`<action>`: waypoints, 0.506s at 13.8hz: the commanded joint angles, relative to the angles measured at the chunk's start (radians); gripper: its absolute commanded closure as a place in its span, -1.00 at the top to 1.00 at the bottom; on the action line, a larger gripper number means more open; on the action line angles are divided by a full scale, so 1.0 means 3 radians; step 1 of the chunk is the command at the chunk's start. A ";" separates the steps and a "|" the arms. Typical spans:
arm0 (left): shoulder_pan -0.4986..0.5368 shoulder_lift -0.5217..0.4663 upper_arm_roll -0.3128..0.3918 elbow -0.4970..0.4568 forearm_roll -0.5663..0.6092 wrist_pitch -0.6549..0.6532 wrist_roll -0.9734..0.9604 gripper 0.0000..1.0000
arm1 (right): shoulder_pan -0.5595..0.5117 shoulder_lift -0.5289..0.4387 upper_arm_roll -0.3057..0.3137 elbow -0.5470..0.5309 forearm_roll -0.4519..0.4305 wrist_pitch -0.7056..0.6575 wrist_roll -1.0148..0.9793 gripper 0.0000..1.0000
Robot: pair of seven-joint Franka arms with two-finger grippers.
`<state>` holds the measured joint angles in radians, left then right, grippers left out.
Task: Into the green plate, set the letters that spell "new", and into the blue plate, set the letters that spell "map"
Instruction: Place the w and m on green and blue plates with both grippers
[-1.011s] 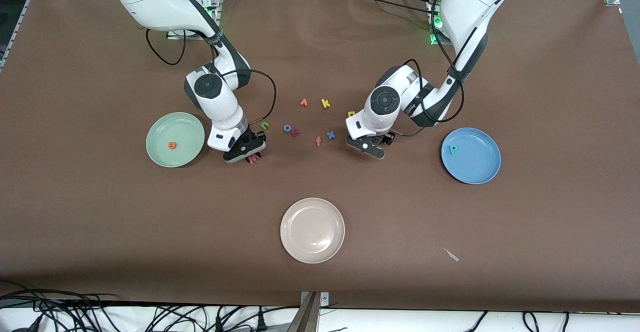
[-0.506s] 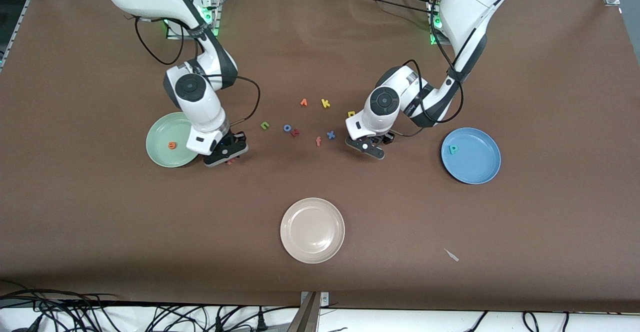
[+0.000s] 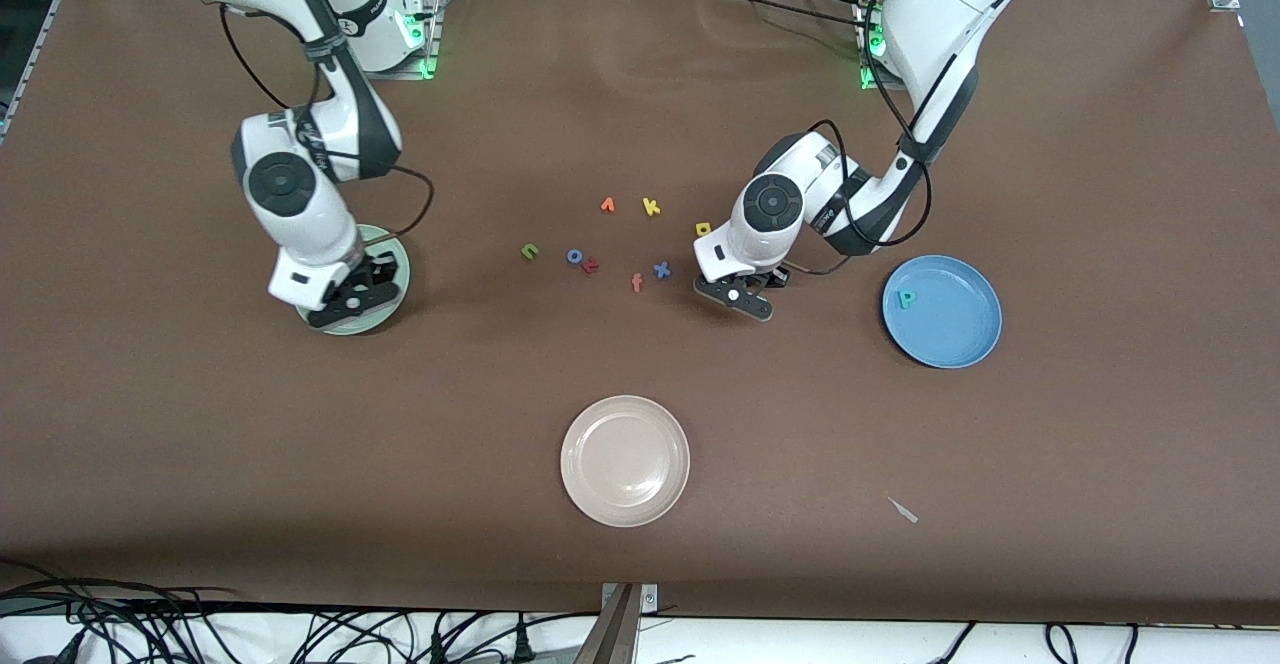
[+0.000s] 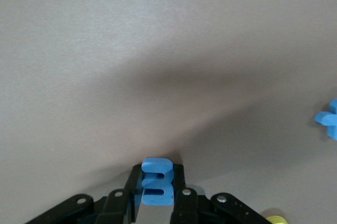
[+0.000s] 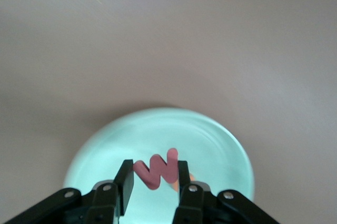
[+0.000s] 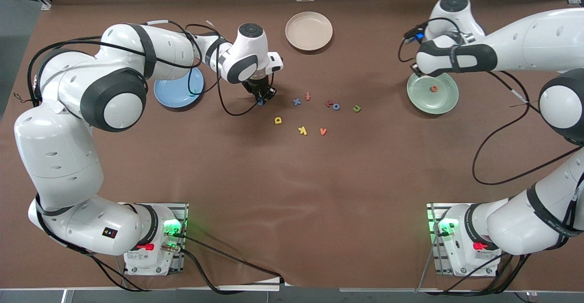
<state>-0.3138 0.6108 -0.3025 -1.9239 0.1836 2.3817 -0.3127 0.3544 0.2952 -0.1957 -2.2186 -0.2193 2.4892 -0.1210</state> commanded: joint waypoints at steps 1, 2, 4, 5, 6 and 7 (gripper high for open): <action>0.0069 0.0015 0.0011 0.0031 0.0119 -0.0018 -0.0052 -0.71 | 0.0020 -0.0110 -0.0079 -0.0314 0.0097 0.0215 -0.0077 -0.42; 0.0115 0.0004 0.0006 0.0047 0.0114 -0.0049 -0.0047 -0.76 | 0.0020 -0.0115 -0.0079 -0.0356 0.0143 0.0277 -0.0062 -0.21; 0.0171 -0.0016 -0.0004 0.0093 0.0084 -0.0161 -0.0042 -0.84 | 0.0020 -0.0125 -0.0079 -0.0366 0.0255 0.0272 -0.0026 0.22; 0.0177 -0.0016 -0.0009 0.0154 0.0068 -0.0288 -0.0036 -0.86 | 0.0020 -0.0130 -0.0074 -0.0361 0.0291 0.0267 -0.0026 0.32; 0.0177 -0.0016 -0.0014 0.0271 0.0058 -0.0487 -0.0036 -0.88 | 0.0025 -0.0140 -0.0059 -0.0361 0.0337 0.0262 -0.0001 0.50; 0.0182 -0.0011 -0.0014 0.0398 0.0053 -0.0717 -0.0026 -0.89 | 0.0025 -0.0150 -0.0033 -0.0361 0.0352 0.0257 0.0065 0.53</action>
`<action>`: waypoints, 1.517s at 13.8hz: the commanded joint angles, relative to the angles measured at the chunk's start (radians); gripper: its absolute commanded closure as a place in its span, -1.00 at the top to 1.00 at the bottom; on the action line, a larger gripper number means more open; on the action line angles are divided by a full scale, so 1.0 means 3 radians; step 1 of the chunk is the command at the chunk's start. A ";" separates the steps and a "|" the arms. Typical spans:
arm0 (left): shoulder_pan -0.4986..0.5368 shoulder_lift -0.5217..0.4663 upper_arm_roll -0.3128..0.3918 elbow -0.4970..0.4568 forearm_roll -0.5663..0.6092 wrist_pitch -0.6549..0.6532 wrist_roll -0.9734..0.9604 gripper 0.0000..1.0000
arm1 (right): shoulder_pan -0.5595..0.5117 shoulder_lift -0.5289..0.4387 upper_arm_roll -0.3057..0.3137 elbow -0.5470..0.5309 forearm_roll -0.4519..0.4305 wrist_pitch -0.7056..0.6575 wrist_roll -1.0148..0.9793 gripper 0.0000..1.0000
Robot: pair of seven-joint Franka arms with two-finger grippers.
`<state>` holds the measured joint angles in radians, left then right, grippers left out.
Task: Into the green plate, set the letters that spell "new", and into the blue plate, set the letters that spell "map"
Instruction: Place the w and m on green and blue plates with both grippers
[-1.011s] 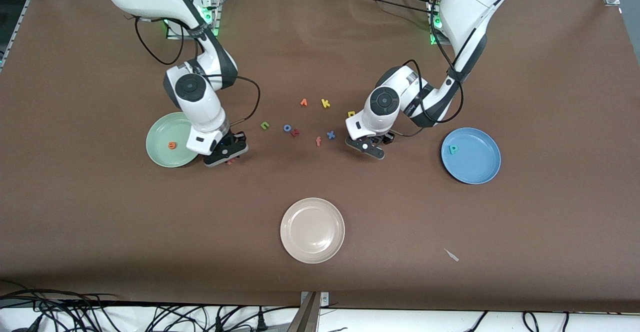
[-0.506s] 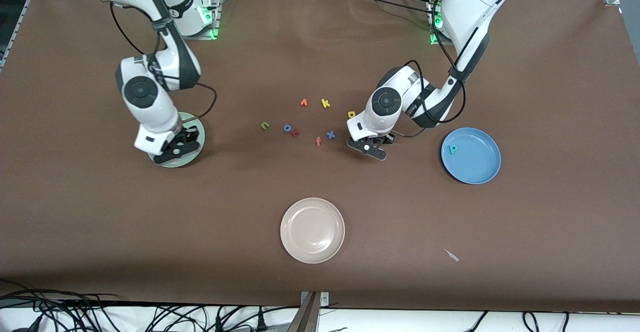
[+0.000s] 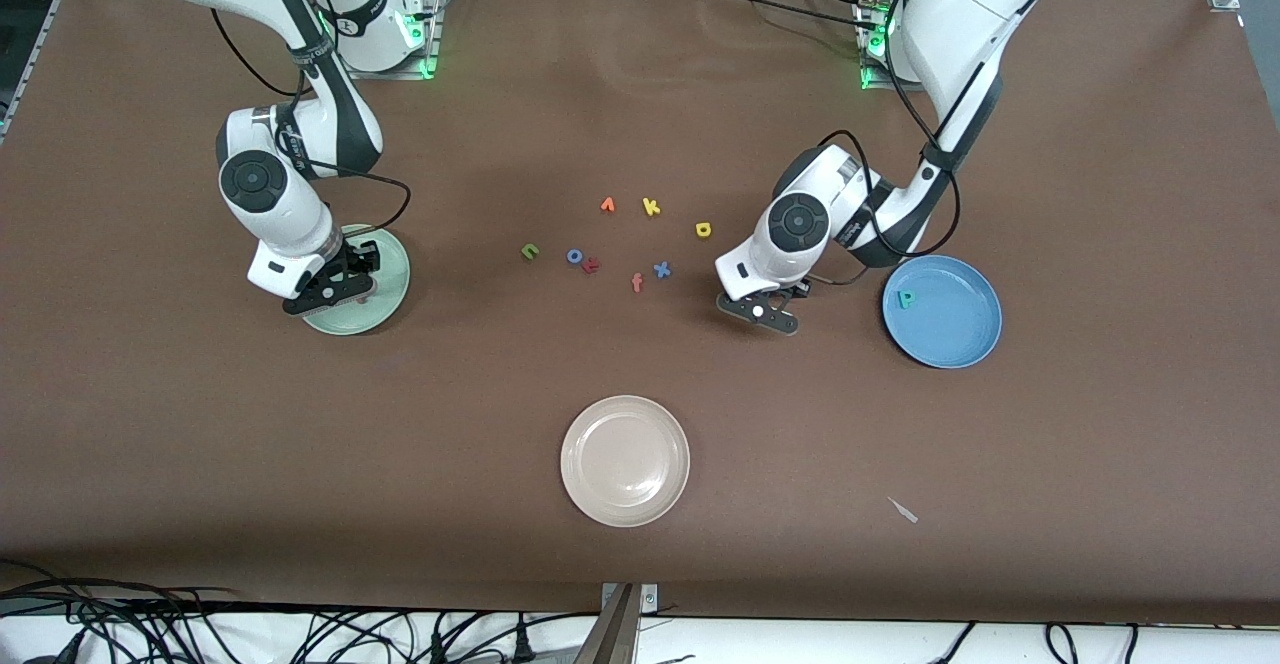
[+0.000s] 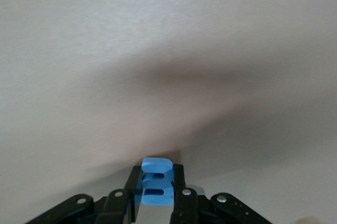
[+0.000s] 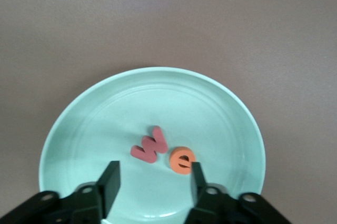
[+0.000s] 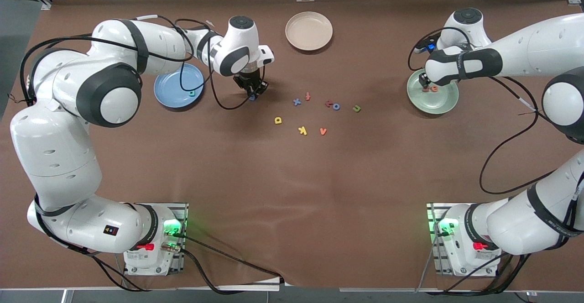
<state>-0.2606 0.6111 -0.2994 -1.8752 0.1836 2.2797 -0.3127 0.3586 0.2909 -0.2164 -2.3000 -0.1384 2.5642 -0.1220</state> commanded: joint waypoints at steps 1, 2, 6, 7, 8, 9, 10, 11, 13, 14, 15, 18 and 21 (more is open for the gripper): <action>0.0040 -0.0002 -0.0030 0.0333 0.0038 -0.0536 0.0044 -0.90 | 0.0011 -0.0161 0.0077 -0.0085 0.0083 -0.0008 0.0176 0.58; 0.0086 -0.0012 -0.0030 0.0385 -0.0064 -0.0644 0.0202 -0.90 | 0.0011 -0.0172 0.0168 -0.0085 0.0083 -0.0013 0.0359 0.61; 0.0382 -0.0038 -0.0030 0.0640 -0.0167 -0.1221 0.0800 -0.90 | 0.0011 -0.0223 0.0511 -0.0085 0.0083 -0.0034 0.1411 0.65; 0.0479 -0.0038 -0.0030 0.0692 -0.0162 -0.1354 0.0979 -0.90 | 0.0011 -0.0258 0.0638 -0.0085 0.0083 -0.0034 0.1789 0.65; 0.0566 -0.0038 -0.0030 0.0728 -0.0162 -0.1452 0.1153 -0.90 | 0.0011 -0.0284 0.0781 -0.0085 0.0083 -0.0049 0.2172 0.65; 0.0638 -0.0038 -0.0030 0.0733 -0.0152 -0.1524 0.1327 -0.90 | 0.0011 -0.0279 0.0935 -0.0070 0.0083 -0.0044 0.2540 0.65; 0.0725 -0.0038 -0.0025 0.0733 -0.0131 -0.1590 0.1485 -0.90 | 0.0027 -0.0249 0.1053 -0.0049 0.0078 -0.0008 0.2873 0.65; 0.0817 -0.0038 -0.0019 0.0728 -0.0116 -0.1657 0.1654 -0.90 | 0.0042 -0.0213 0.1125 -0.0014 0.0078 0.0027 0.3150 0.65; 0.0980 -0.0038 -0.0009 0.0698 -0.0075 -0.1698 0.1976 -0.90 | 0.0088 -0.0116 0.1191 -0.0003 0.0078 0.0170 0.3570 0.65; 0.1062 -0.0043 -0.0009 0.0682 -0.0055 -0.1703 0.2110 -0.89 | 0.0144 -0.0060 0.1212 -0.0003 0.0078 0.0232 0.3840 0.65; 0.1124 -0.0043 -0.0014 0.0672 0.0011 -0.1698 0.2202 -0.88 | 0.0286 -0.0014 0.1212 -0.0003 0.0063 0.0323 0.4157 0.65; 0.1242 -0.0109 -0.0014 0.0524 0.0053 -0.1642 0.2300 -0.87 | 0.0415 0.0114 0.1207 0.0002 0.0042 0.0472 0.4446 0.65; 0.1339 -0.0369 -0.0014 0.0086 0.0145 -0.1245 0.2300 -0.85 | 0.0466 0.0186 0.1202 -0.0003 0.0037 0.0539 0.4467 0.65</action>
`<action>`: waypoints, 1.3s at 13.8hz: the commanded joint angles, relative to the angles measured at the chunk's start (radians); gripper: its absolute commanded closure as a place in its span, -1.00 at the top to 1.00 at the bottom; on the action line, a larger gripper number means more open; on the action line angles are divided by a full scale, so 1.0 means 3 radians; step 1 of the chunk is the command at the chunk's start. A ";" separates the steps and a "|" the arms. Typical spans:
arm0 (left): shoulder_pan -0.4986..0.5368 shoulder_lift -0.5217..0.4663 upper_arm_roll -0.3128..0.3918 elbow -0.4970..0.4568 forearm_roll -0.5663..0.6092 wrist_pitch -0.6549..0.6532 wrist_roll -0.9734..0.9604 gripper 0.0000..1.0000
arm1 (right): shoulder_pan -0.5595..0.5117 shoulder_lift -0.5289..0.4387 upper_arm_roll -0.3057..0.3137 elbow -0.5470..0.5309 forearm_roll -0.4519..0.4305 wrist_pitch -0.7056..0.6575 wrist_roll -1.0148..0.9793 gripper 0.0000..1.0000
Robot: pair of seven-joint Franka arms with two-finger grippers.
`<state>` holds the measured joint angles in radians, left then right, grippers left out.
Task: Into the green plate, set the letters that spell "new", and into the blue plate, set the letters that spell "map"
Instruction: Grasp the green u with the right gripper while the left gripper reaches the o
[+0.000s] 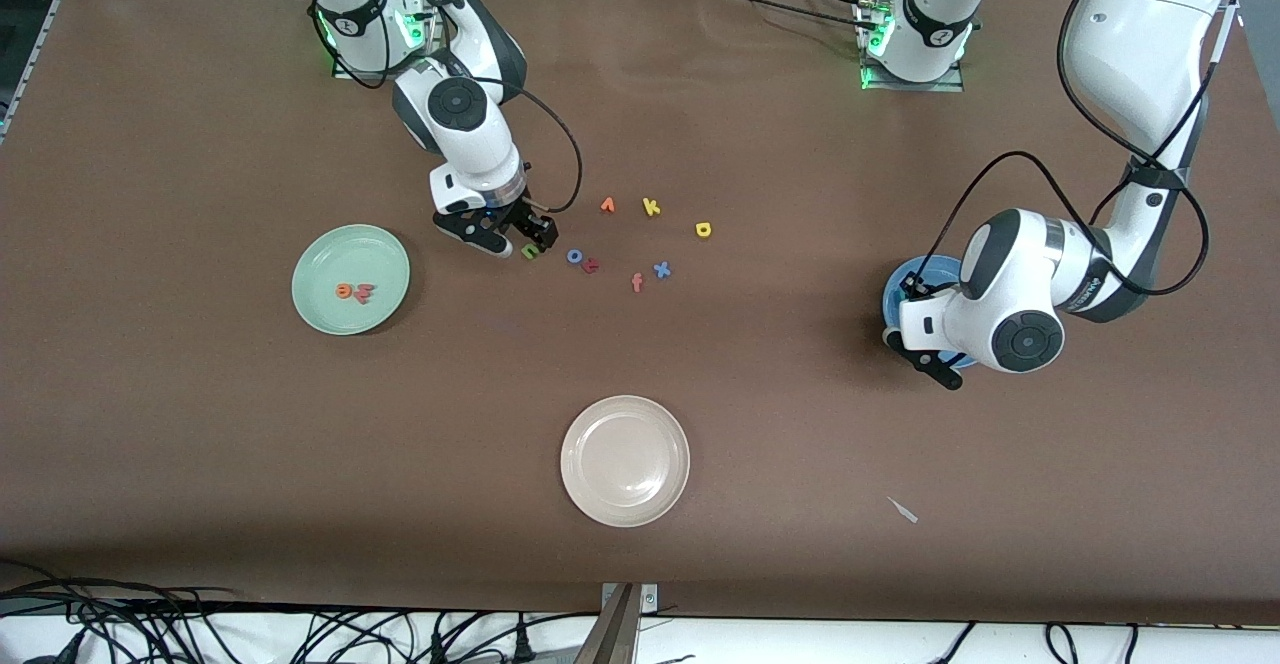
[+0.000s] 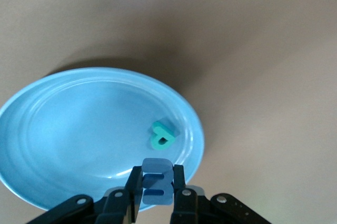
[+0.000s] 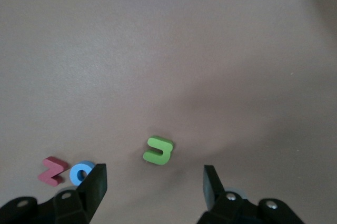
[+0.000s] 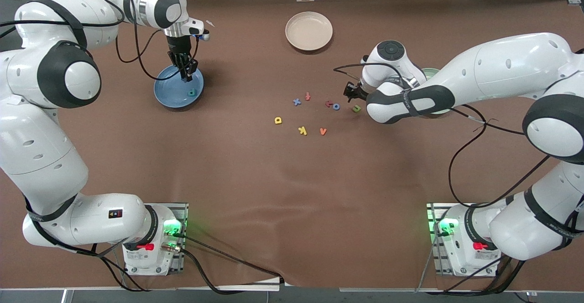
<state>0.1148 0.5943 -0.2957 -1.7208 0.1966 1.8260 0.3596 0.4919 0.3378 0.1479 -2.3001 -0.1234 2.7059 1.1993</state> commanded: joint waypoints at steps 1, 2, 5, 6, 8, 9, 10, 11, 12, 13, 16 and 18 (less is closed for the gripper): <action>0.0148 -0.0410 -0.0032 -0.0613 0.0101 0.0461 0.0059 -0.84 | 0.0037 0.0035 -0.0012 -0.0003 -0.0013 0.0067 0.0062 0.65; 0.0169 -0.0507 -0.0027 -0.0807 0.0101 0.0671 0.0054 -0.82 | 0.0048 0.0070 -0.0012 0.0002 -0.0013 0.0072 0.0062 0.64; 0.0200 -0.0667 -0.0027 -0.1151 0.0101 0.1077 -0.0023 -0.42 | 0.0155 0.0198 -0.0033 -0.0013 -0.0023 0.0245 0.0174 0.62; 0.0195 -0.0667 -0.0027 -0.1141 0.0101 0.1072 -0.0073 0.67 | 0.0211 0.0239 -0.0063 -0.0013 -0.0038 0.0276 0.0205 0.62; 0.0190 -0.0667 -0.0047 -0.1111 0.0091 0.1057 -0.0313 1.00 | 0.0262 0.0244 -0.0160 -0.0013 -0.0181 0.0276 0.0200 0.55; 0.0154 -0.0667 -0.0057 -0.1106 0.0086 0.1057 -0.0507 1.00 | 0.0262 0.0250 -0.0201 -0.0013 -0.0278 0.0271 0.0195 0.55; 0.0144 -0.0662 -0.0128 -0.1106 0.0081 0.1057 -0.0701 1.00 | 0.0262 0.0250 -0.0232 -0.0013 -0.0390 0.0261 0.0195 0.55; 0.0144 -0.0646 -0.0195 -0.1090 0.0081 0.1067 -0.0880 1.00 | 0.0262 0.0290 -0.0242 -0.0018 -0.0462 0.0261 0.0200 0.55; 0.0139 -0.0641 -0.0211 -0.1085 0.0056 0.1067 -0.1018 1.00 | 0.0262 0.0316 -0.0257 -0.0013 -0.0483 0.0261 0.0205 0.55; 0.0124 -0.0641 -0.0256 -0.1085 0.0015 0.1077 -0.1172 1.00 | 0.0262 0.0316 -0.0258 -0.0013 -0.0483 0.0261 0.0205 0.55; 0.0123 -0.0636 -0.0522 -0.1085 -0.0088 0.1092 -0.1795 1.00 | 0.0268 0.0321 -0.0258 -0.0008 -0.0483 0.0261 0.0211 0.46; 0.0123 -0.0631 -0.0711 -0.1105 -0.0088 0.1128 -0.2255 1.00 | 0.0268 0.0321 -0.0258 -0.0008 -0.0489 0.0261 0.0211 0.32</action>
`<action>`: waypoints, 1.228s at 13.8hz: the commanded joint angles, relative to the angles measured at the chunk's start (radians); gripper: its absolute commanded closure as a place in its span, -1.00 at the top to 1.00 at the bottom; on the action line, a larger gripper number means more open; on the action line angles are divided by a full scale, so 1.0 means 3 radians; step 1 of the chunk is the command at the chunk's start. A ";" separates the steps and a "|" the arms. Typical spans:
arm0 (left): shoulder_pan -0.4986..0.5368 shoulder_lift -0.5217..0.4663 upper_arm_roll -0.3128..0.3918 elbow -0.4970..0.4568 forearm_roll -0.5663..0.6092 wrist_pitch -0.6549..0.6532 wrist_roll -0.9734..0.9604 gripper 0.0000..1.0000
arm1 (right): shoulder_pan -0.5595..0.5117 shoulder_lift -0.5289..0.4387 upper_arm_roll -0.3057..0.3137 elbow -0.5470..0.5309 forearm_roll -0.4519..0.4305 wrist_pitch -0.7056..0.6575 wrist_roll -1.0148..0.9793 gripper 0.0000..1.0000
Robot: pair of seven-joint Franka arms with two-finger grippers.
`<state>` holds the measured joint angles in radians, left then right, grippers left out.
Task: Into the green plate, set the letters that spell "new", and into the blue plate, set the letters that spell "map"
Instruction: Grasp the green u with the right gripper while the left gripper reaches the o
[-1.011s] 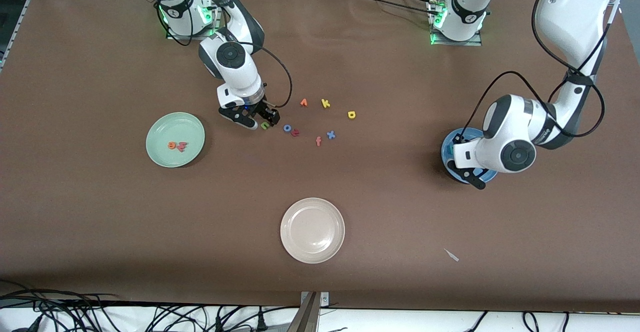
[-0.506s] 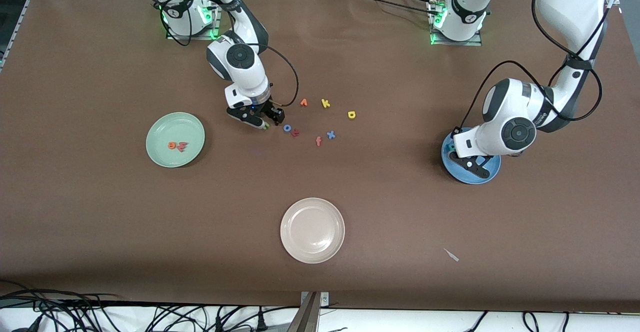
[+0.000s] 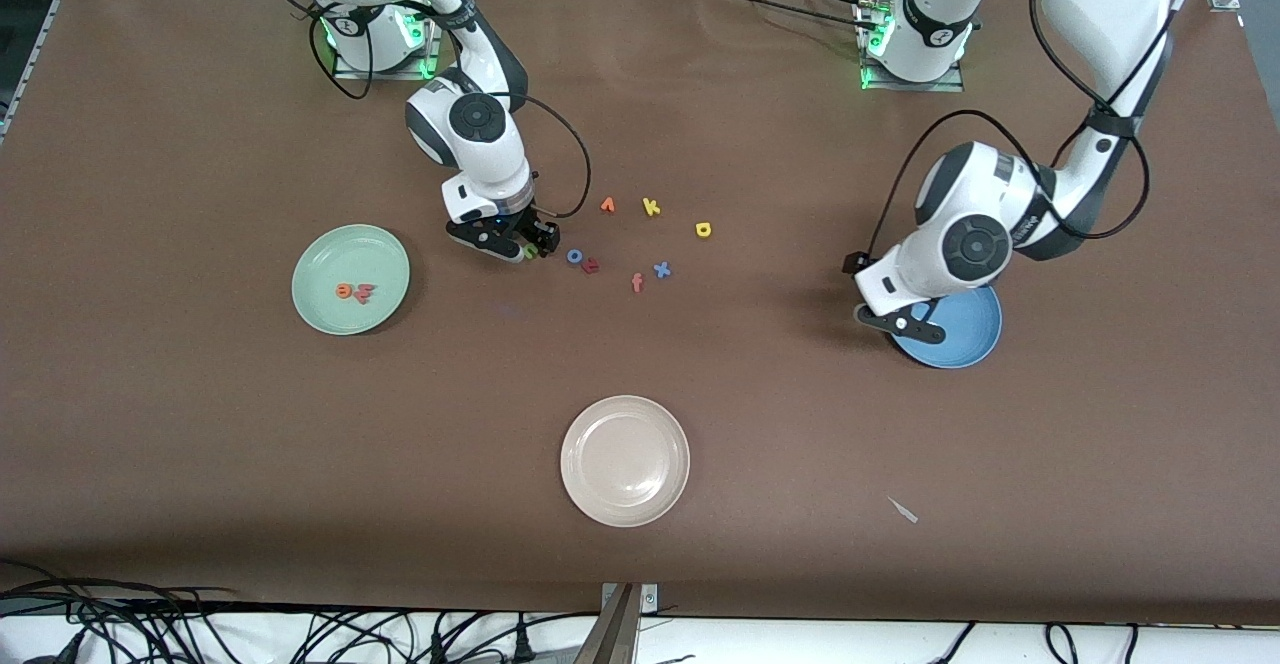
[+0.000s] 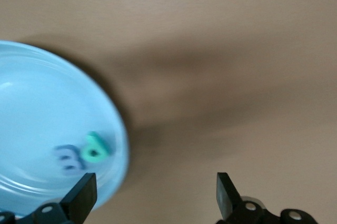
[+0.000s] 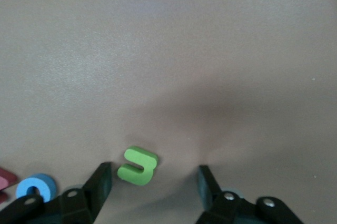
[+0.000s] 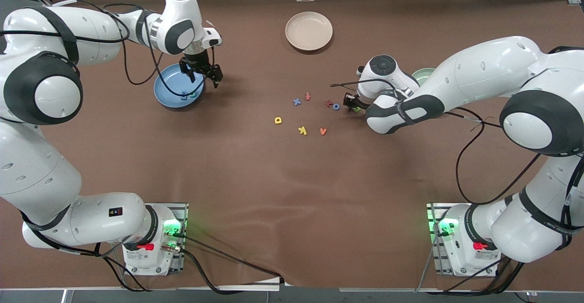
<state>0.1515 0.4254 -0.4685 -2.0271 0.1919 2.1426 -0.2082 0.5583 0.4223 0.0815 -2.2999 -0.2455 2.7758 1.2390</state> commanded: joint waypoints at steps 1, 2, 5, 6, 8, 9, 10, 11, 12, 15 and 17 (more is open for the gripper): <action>0.0001 -0.0068 -0.0227 -0.0120 -0.0072 0.0144 -0.0577 1.00 | 0.0051 0.0039 -0.0036 -0.0009 -0.0076 0.0028 0.0078 0.32; 0.0001 -0.0058 -0.0329 -0.0145 -0.0072 0.0210 -0.0827 1.00 | 0.0051 0.0039 -0.0036 0.0001 -0.0076 0.0028 0.0073 0.32; 0.0001 -0.0053 -0.0631 -0.0385 -0.0062 0.0664 -0.1595 1.00 | 0.0046 0.0090 -0.0042 0.0073 -0.0081 0.0028 0.0073 0.32; -0.0004 -0.0053 -0.0708 -0.0487 -0.0031 0.0868 -0.1815 1.00 | 0.0051 0.0090 -0.0042 0.0073 -0.0081 0.0028 0.0073 0.25; -0.0222 -0.0043 -0.0734 -0.0570 -0.0011 0.1054 -0.2244 1.00 | 0.0051 0.0090 -0.0042 0.0078 -0.0092 0.0028 0.0073 -0.05; -0.0335 -0.0007 -0.0729 -0.0550 -0.0011 0.1065 -0.2439 1.00 | 0.0046 0.0090 -0.0042 0.0083 -0.0097 0.0028 0.0068 -0.11; -0.0432 0.0013 -0.0729 -0.0545 0.0035 0.1141 -0.2628 1.00 | 0.0051 0.0090 -0.0042 0.0083 -0.0097 0.0028 0.0068 -0.19; -0.0509 0.0054 -0.0729 -0.0534 0.0076 0.1202 -0.2812 1.00 | 0.0046 0.0095 -0.0042 0.0083 -0.0102 0.0028 0.0068 -0.34; -0.0606 0.0105 -0.0724 -0.0514 0.0147 0.1213 -0.2981 1.00 | 0.0046 0.0095 -0.0042 0.0083 -0.0102 0.0028 0.0068 -0.48; -0.0755 0.0274 -0.0709 -0.0427 0.0520 0.1249 -0.3426 0.96 | 0.0036 0.0029 -0.0138 0.0093 -0.0143 -0.0038 -0.0100 -0.59; -0.0842 0.0402 -0.0704 -0.0325 0.0674 0.1249 -0.3662 0.87 | 0.0031 -0.0098 -0.0195 0.0104 -0.0143 -0.0323 -0.0365 -0.59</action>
<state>-0.0794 0.4898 -0.6862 -2.1763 0.3305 2.5152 -1.2358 0.5650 0.4170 0.0496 -2.2781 -0.2691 2.7512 1.1921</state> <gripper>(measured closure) 0.040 0.736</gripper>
